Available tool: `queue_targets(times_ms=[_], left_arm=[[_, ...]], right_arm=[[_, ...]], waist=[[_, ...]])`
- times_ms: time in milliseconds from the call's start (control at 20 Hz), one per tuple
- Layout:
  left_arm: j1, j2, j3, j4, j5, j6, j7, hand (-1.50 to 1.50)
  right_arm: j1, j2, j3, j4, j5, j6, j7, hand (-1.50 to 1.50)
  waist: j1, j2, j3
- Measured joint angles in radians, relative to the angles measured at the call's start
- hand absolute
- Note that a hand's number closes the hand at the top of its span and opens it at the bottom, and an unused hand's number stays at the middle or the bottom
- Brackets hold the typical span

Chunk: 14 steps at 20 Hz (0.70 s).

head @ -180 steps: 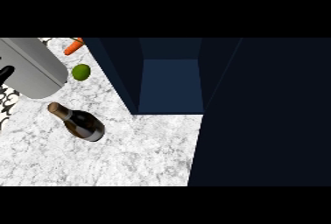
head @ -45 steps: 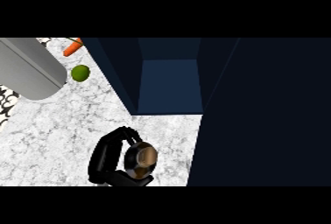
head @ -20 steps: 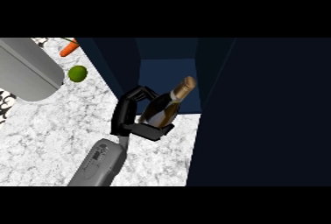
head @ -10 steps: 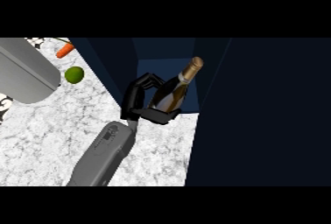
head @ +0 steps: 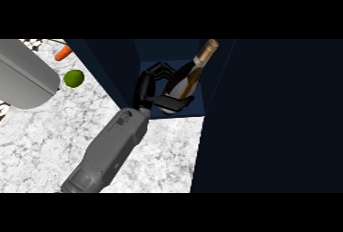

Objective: Pick up the wine, place it into the cabinet and close the cabinet

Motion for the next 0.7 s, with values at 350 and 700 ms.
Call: queue_targets(times_ms=[350,700], left_arm=[[-0.104,0.000,0.010,0.186,0.022,0.037,-0.008,1.50],[-0.187,0.000,0.078,0.321,0.075,0.034,-0.031,1.50]], right_arm=[[0.012,0.010,-0.014,0.003,-0.011,0.025,-0.026,-1.50],[0.033,0.020,0.007,0.006,-0.017,0.038,-0.055,-1.50]], waist=[[-0.015,0.006,0.000],[-0.033,0.012,-0.001]])
